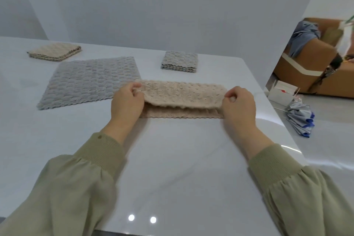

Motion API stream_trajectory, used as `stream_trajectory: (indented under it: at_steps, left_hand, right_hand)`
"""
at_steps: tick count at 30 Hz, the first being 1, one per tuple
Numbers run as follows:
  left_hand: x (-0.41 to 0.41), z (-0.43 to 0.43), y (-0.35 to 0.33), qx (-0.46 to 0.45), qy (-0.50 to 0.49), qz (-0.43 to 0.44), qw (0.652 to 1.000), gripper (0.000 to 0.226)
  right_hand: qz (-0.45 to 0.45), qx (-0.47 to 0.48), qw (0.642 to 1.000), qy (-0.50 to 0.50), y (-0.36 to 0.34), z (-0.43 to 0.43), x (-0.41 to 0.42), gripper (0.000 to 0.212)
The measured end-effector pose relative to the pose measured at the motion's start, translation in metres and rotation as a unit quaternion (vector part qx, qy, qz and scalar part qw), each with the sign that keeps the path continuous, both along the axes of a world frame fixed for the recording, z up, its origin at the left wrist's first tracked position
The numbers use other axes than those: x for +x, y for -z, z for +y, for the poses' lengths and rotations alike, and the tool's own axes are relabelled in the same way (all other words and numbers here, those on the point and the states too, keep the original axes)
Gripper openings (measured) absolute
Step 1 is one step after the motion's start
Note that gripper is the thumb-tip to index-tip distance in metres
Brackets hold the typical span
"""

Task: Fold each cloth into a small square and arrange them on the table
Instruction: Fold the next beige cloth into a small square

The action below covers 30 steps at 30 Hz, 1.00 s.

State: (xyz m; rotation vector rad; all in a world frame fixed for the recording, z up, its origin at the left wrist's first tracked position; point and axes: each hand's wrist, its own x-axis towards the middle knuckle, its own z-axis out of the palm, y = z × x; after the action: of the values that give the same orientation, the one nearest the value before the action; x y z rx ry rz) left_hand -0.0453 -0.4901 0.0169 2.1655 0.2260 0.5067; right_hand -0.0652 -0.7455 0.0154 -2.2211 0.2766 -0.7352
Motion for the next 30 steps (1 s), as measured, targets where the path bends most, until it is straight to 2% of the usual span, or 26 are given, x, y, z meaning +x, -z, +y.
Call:
stream_trajectory:
  at_steps: [1,2,4,5,9,12,13,16,19,21,23,26,30]
  left_hand:
    - [-0.003,0.001,0.002,0.120,0.006,0.018,0.993,0.036]
    - [-0.004,0.003,0.005,0.202,0.014,0.040,0.978,0.038]
    - [-0.007,0.002,0.008,0.278,0.034,0.081,0.956,0.037]
    - [-0.007,0.000,0.008,0.288,0.042,0.081,0.953,0.034]
    - [-0.009,-0.015,0.006,0.206,0.071,0.060,0.974,0.031]
    - [-0.009,-0.035,0.005,0.176,0.094,0.050,0.979,0.029]
    - [-0.008,-0.040,0.006,0.189,0.098,0.041,0.976,0.029]
    - [-0.003,-0.040,0.008,0.318,0.081,-0.044,0.944,0.030]
    - [0.003,-0.031,0.010,0.320,0.119,-0.146,0.929,0.027]
    - [0.006,-0.028,0.013,0.308,0.191,-0.139,0.922,0.028]
    - [0.006,-0.027,0.014,0.307,0.238,-0.096,0.916,0.028]
    - [0.006,-0.026,0.014,0.278,0.247,-0.091,0.924,0.020]
    - [0.007,-0.022,0.013,0.252,0.238,-0.122,0.930,0.012]
  right_hand:
    - [0.051,-0.057,0.997,-0.016,0.002,-0.002,-0.002,0.014]
    - [0.110,-0.109,0.987,-0.032,0.005,-0.003,-0.002,0.020]
    - [0.188,-0.192,0.962,-0.055,0.009,-0.003,0.000,0.034]
    - [0.193,-0.217,0.955,-0.060,0.011,-0.002,0.001,0.037]
    - [0.146,-0.244,0.958,-0.038,0.013,-0.004,0.007,0.031]
    - [0.155,-0.288,0.945,0.016,0.012,-0.010,0.014,0.031]
    - [0.159,-0.292,0.943,0.030,0.012,-0.012,0.016,0.030]
    - [0.136,-0.283,0.949,0.042,0.014,-0.018,0.019,0.032]
    - [0.056,-0.274,0.960,-0.003,0.014,-0.014,0.017,0.035]
    - [0.034,-0.261,0.962,-0.067,0.013,-0.007,0.017,0.037]
    - [0.035,-0.252,0.959,-0.128,0.014,-0.003,0.017,0.033]
    - [0.060,-0.244,0.949,-0.192,0.015,-0.002,0.015,0.025]
    - [0.067,-0.221,0.952,-0.201,0.013,-0.004,0.015,0.020]
